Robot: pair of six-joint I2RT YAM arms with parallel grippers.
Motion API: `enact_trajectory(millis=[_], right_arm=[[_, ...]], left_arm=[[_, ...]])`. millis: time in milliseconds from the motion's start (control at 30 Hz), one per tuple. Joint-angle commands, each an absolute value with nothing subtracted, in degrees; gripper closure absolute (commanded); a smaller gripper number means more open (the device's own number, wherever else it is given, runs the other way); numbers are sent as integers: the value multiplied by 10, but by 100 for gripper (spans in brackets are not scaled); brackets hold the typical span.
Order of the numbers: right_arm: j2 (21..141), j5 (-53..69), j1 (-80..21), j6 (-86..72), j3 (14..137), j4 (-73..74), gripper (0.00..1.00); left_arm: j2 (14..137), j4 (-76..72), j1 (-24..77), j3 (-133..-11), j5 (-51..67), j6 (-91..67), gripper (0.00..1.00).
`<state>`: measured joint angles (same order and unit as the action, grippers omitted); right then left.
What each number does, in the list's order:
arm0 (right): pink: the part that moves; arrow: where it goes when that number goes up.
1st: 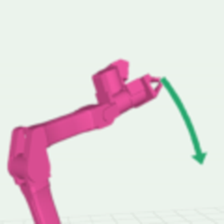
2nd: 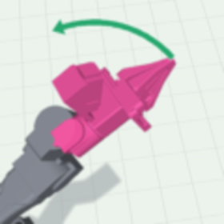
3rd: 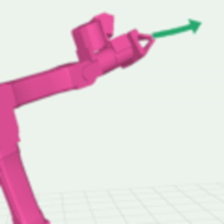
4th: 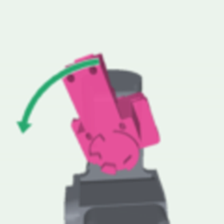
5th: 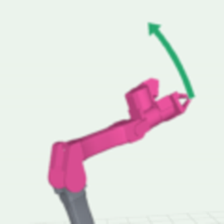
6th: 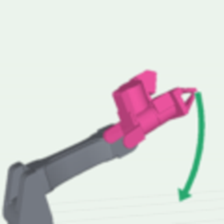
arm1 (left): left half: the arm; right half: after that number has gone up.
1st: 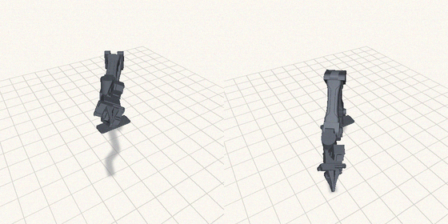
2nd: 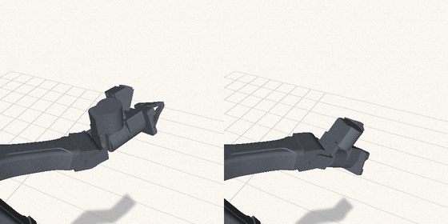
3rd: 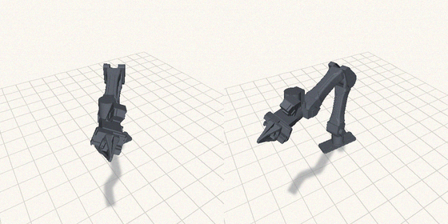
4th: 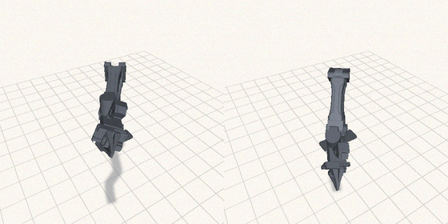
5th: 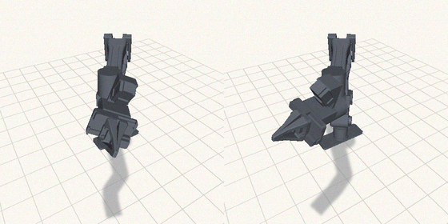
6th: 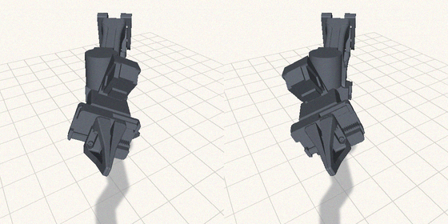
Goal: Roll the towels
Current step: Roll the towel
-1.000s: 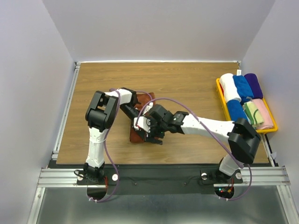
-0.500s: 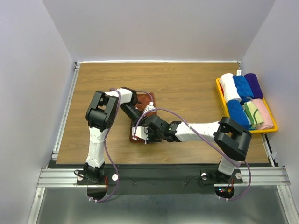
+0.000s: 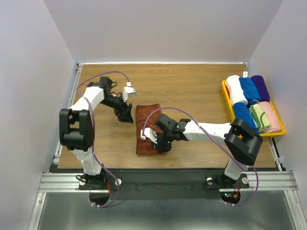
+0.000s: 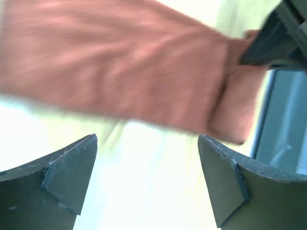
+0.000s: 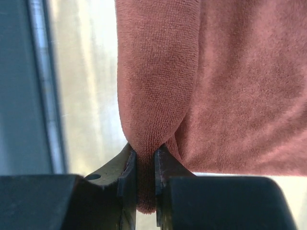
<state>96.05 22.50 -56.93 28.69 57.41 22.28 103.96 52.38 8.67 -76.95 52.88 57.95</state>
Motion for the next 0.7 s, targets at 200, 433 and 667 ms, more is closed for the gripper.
enact_trajectory(millis=[200,433,667], right_arm=[[1092,474,-481,221,721,409,99],[1212,582,-447,264,833,549,99],[1304,652,-419,273,896,618,95]], left_arm=[[780,228,5,-581,475,478,1],[604,252,117,-492,369,519,1],[536,304,385,-401,216,512,1]])
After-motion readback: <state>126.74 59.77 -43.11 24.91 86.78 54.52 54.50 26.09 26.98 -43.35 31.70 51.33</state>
